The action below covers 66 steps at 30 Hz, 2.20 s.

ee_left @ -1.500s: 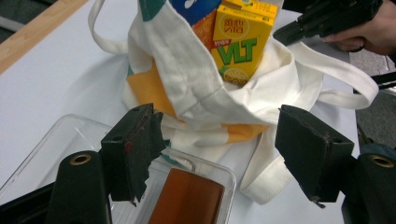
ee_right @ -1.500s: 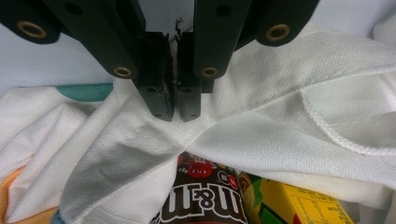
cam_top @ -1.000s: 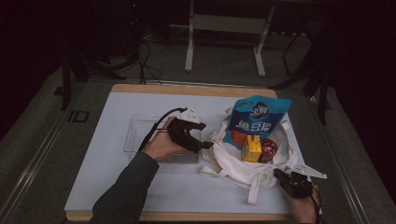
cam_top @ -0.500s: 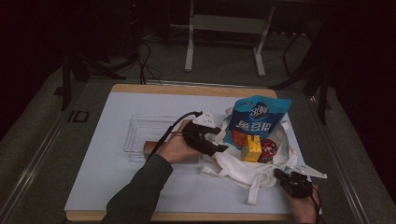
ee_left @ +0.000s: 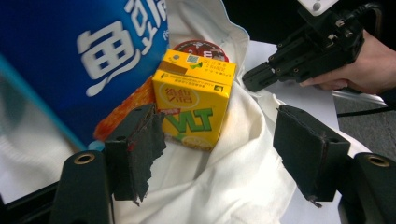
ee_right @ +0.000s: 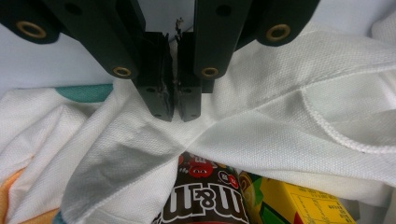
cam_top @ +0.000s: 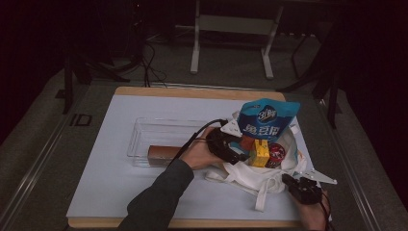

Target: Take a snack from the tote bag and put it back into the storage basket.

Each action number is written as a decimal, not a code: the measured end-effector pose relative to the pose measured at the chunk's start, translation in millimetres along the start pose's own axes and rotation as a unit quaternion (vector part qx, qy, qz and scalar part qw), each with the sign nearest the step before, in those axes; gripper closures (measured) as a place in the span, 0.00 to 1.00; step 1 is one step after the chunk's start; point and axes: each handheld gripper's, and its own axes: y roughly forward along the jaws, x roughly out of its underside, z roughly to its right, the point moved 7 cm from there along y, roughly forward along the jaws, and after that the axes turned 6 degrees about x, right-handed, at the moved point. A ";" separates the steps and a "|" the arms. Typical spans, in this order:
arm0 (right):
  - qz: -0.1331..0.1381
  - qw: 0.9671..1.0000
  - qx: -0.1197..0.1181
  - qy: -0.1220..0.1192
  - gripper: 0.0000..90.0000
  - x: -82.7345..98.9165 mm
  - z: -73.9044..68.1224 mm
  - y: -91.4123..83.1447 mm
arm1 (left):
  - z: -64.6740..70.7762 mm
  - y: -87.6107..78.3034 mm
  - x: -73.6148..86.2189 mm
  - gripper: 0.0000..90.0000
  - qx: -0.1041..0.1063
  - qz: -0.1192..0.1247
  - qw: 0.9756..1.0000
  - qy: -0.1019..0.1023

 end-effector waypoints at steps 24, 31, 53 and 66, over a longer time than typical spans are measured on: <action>0.000 1.000 -0.006 0.005 0.94 0.4 0.2 -0.2 | -14.0 53.0 -11.9 0.22 -0.008 -0.029 1.000 -0.003; 0.000 1.000 -0.007 0.005 0.94 0.5 0.8 -0.3 | -19.8 62.1 -11.0 0.20 -0.002 -0.030 0.999 -0.013; 0.001 1.000 -0.010 0.007 0.93 0.6 0.8 -0.3 | -22.5 83.9 -3.3 0.26 -0.003 -0.058 0.998 0.010; 0.001 1.000 -0.011 0.008 0.93 0.8 0.9 -0.4 | -20.4 91.7 -0.6 0.26 -0.018 -0.074 0.997 0.028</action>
